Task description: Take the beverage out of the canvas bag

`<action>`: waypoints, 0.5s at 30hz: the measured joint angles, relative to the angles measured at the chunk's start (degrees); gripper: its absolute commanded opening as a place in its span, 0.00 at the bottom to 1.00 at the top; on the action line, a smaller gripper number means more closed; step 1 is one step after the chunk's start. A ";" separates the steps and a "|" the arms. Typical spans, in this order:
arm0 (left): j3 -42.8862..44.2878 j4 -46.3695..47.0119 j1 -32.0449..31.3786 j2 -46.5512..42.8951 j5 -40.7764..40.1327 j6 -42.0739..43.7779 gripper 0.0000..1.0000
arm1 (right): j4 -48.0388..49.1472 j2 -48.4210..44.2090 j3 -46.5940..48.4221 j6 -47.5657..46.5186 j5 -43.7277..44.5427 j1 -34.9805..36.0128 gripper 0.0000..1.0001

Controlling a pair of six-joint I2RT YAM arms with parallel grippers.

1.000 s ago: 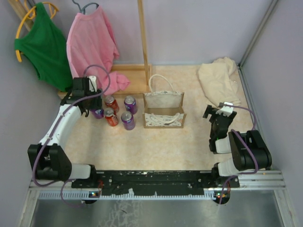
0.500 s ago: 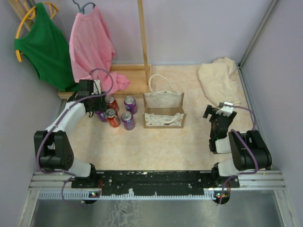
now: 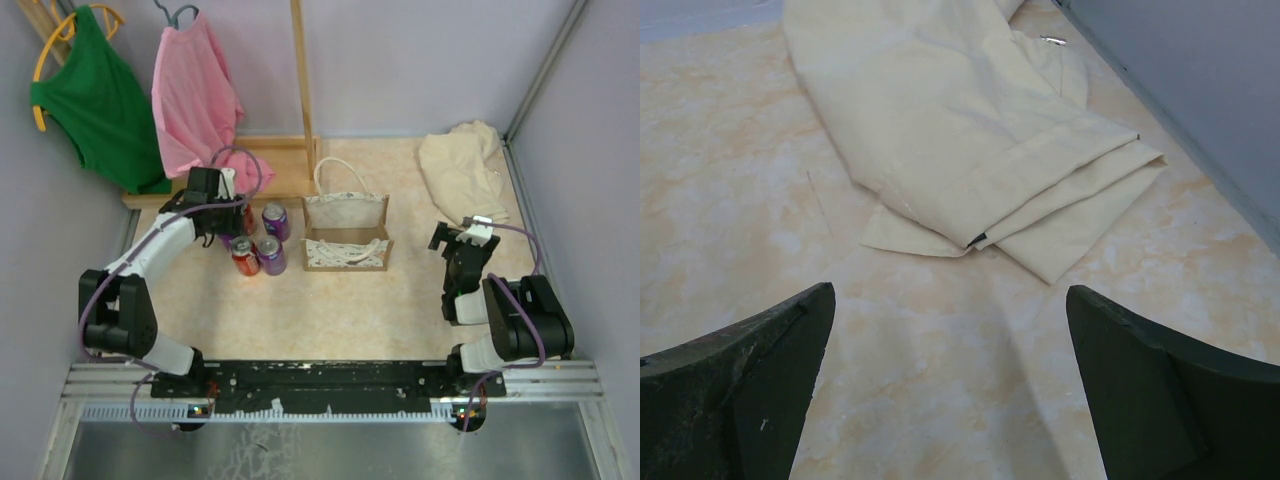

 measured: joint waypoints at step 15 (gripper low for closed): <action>2.91 -1.79 -4.35 2.45 -1.90 -1.27 0.51 | 0.02 0.00 0.00 0.00 0.02 0.00 0.99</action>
